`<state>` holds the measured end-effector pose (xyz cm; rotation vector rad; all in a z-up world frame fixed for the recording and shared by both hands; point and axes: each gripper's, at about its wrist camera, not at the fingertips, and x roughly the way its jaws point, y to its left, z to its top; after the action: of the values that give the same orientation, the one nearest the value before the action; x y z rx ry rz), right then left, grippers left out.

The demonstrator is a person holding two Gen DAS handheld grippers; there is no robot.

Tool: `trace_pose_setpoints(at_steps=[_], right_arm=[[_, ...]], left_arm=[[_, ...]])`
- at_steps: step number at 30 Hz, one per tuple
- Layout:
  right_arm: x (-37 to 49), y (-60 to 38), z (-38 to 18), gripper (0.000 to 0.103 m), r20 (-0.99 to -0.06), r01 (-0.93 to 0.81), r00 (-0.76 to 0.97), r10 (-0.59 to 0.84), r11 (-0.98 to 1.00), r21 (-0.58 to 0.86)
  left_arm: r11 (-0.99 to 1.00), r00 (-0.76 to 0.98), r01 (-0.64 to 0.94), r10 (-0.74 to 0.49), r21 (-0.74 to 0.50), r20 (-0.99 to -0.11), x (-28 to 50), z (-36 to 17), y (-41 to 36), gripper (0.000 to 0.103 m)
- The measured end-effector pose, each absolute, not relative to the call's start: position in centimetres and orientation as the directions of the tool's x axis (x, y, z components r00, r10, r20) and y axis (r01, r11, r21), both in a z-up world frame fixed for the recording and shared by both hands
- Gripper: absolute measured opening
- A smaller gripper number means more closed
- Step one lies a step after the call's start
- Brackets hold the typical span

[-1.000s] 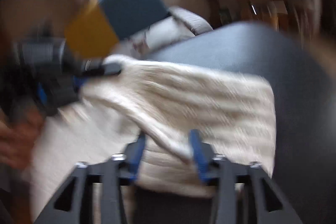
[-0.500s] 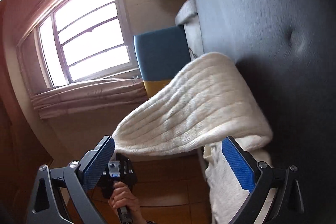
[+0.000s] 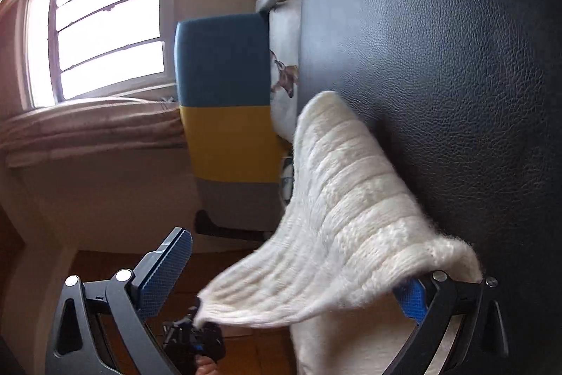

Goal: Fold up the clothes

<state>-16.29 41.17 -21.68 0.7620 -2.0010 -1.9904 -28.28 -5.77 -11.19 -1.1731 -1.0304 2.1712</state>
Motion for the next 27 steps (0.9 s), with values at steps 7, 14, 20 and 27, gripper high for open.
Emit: trace_pose_setpoints(at_steps=[7, 14, 20, 27], right_arm=[[-16.3, 41.0, -21.4, 0.103, -0.322, -0.267, -0.814, -0.484, -0.181, 0.947], [-16.4, 40.3, -19.9, 0.103, -0.380, -0.276, -0.790, -0.482, -0.274, 0.921], [-16.2, 39.7, -20.1, 0.103, -0.363, -0.262, -0.774, -0.518, -0.260, 0.929], [-14.6, 40.3, -20.8, 0.103, -0.349, -0.275, -0.771, -0.533, -0.216, 0.937]], left_arm=[[-0.664, -0.474, 0.117, 0.616, -0.738, -0.629, -26.2, -20.8, -9.8, 0.005], [-0.631, -0.494, 0.107, 0.637, -0.768, -0.592, -25.1, -21.6, -11.6, 0.005], [-0.686, -0.529, 0.114, 0.571, -0.719, -0.628, -24.4, -20.8, -13.3, 0.005], [-0.731, -0.471, 0.186, 0.520, -0.656, -0.713, -24.5, -24.5, -14.8, 0.005]])
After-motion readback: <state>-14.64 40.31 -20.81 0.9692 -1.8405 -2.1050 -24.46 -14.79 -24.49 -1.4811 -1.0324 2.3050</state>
